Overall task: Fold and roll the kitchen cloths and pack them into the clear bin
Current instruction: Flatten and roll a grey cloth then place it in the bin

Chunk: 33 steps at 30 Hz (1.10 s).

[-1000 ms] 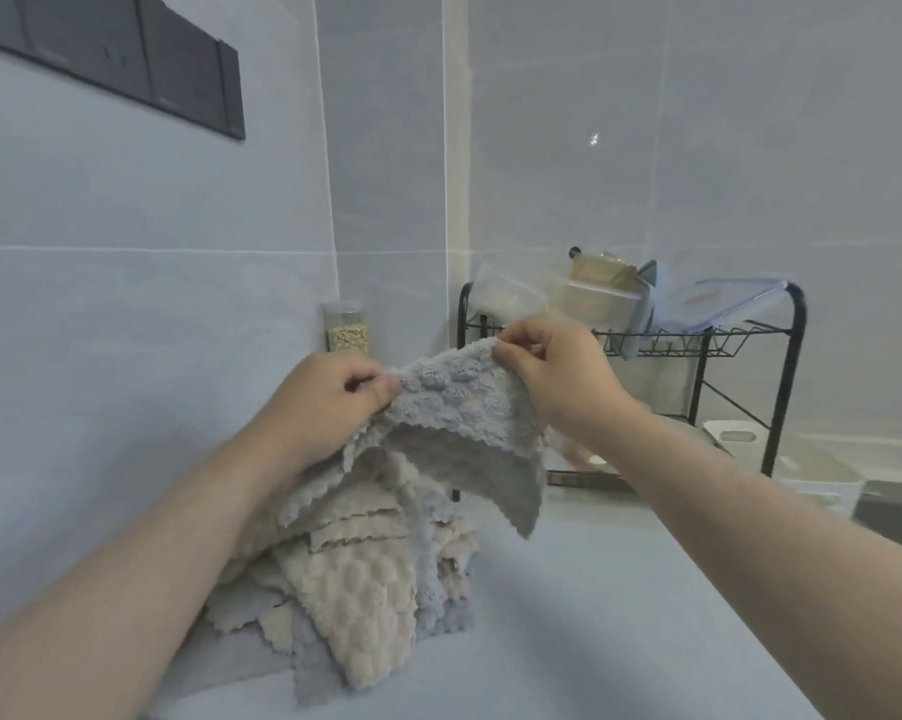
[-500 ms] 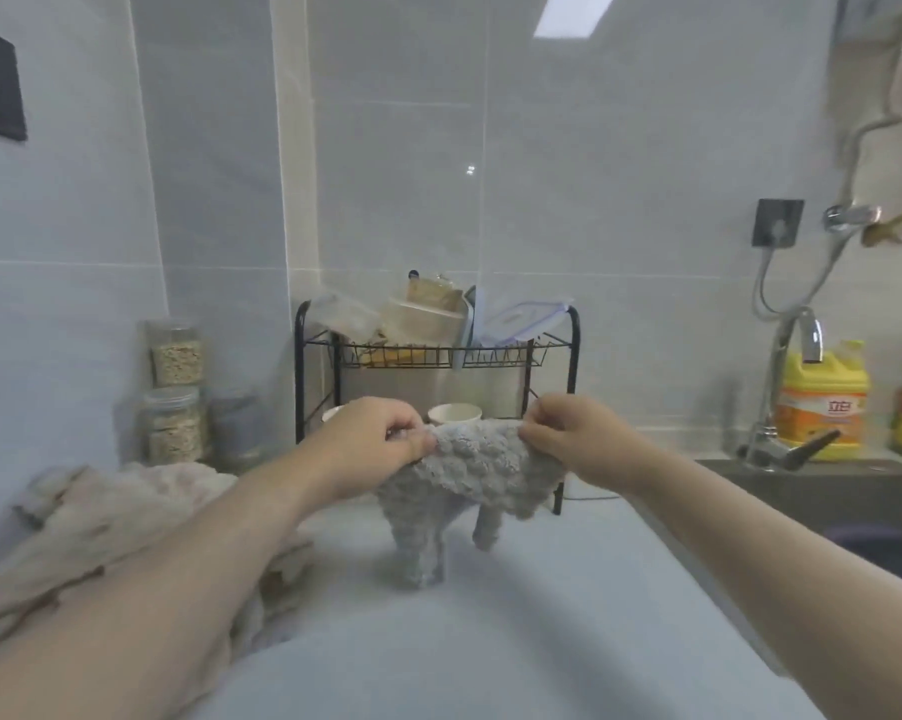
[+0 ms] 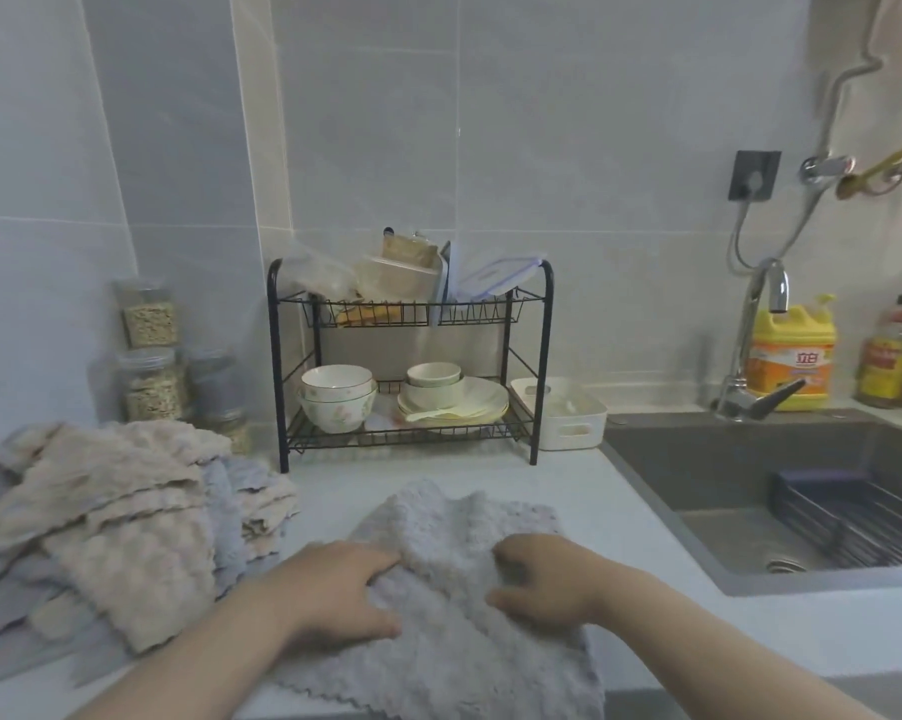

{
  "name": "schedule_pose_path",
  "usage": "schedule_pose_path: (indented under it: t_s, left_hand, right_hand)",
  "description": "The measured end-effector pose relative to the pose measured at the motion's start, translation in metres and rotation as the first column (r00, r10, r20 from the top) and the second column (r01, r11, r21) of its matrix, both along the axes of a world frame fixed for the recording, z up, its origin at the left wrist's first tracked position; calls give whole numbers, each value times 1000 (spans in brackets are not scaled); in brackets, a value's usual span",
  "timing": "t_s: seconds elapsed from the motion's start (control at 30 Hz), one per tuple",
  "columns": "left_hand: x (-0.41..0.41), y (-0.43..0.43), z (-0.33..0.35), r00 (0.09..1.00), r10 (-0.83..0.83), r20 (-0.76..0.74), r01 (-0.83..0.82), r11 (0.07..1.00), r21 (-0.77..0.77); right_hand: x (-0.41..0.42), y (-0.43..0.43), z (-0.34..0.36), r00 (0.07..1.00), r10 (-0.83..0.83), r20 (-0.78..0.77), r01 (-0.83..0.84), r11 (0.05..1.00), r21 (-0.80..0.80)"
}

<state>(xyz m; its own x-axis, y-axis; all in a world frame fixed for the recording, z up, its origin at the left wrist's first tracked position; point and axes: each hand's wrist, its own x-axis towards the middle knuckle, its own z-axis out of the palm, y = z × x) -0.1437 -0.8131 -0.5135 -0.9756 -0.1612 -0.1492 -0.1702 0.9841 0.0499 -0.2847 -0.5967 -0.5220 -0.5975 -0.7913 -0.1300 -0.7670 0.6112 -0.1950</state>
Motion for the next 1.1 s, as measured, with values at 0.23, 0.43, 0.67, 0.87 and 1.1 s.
schedule_pose_path:
  t_s: [0.23,0.43,0.67,0.87,1.1]
  left_hand:
    - [-13,3,-12,998,65,16,-62,989,-135]
    - [-37,-27,-10,966,138,-219,-78,962,263]
    - [-85,-70,-28,902,389,-187,-300,877,376]
    - [-95,-75,-21,843,492,-217,-144,596,790]
    - [-112,-77,-10,744,668,-18,68,-49,996]
  right_hand:
    - [-29,-9,-18,994,-26,-106,40,990,136]
    - [-58,-12,-23,994,44,-98,-37,997,73]
    - [-68,-13,-32,996,1,-93,-3,1000,-16]
    - [-69,-13,-34,994,4,-109,-7,999,-33]
    - [-69,-11,-35,992,13,-125,-21,998,-60]
